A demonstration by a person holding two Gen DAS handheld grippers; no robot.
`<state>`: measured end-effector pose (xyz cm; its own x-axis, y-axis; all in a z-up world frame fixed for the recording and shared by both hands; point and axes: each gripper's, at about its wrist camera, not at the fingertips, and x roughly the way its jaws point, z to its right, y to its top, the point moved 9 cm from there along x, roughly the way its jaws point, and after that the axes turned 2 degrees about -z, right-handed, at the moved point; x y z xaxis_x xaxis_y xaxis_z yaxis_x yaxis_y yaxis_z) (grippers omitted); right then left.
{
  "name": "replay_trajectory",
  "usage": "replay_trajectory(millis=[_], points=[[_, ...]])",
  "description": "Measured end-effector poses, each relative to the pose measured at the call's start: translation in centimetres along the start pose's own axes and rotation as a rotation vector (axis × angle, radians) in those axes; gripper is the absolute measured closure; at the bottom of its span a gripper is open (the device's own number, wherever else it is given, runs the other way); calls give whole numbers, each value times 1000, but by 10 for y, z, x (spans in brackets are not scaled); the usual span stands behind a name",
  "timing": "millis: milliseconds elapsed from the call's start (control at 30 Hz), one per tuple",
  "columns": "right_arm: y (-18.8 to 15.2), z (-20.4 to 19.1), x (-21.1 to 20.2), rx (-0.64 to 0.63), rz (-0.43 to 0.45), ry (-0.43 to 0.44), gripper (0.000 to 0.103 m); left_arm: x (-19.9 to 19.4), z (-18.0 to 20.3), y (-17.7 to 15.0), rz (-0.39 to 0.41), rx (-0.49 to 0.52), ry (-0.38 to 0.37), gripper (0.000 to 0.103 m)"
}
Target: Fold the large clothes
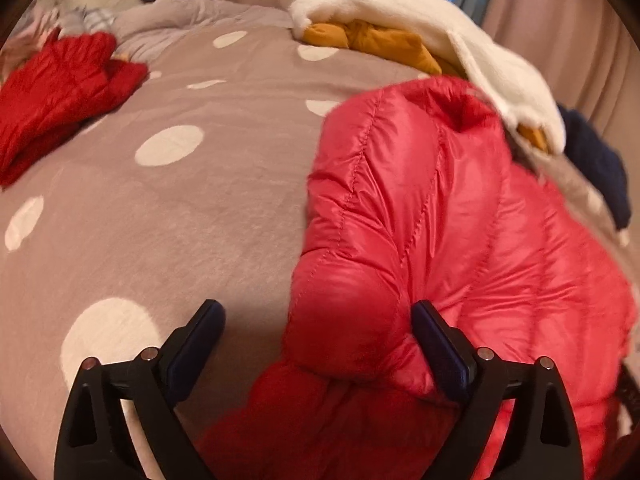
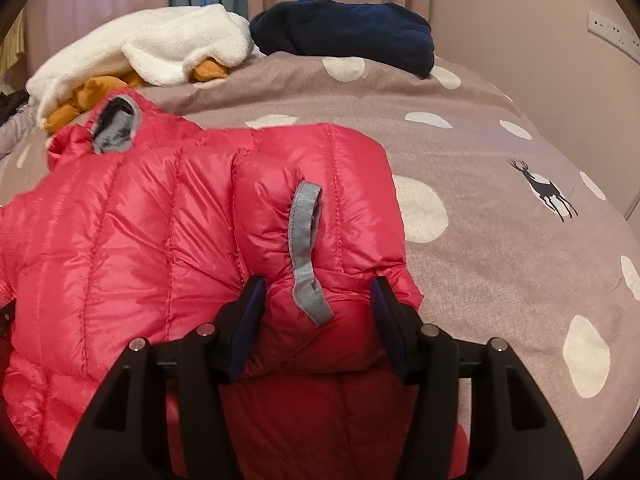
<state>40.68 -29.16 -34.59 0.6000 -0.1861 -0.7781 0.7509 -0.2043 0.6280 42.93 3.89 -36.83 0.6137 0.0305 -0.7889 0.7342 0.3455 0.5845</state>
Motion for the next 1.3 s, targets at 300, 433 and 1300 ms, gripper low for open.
replay_trajectory(millis=[300,433,1300], points=[[62,-31,-67,-123,73,165,9,-52,-17,30,109,-68,-143,9],[115,-61,-68,-83,118,263,3,-30,-40,26,59,-173,-120,37],[193,-256,133,-246,-198,263,97,-127,-85,53,292,-203,-36,42]])
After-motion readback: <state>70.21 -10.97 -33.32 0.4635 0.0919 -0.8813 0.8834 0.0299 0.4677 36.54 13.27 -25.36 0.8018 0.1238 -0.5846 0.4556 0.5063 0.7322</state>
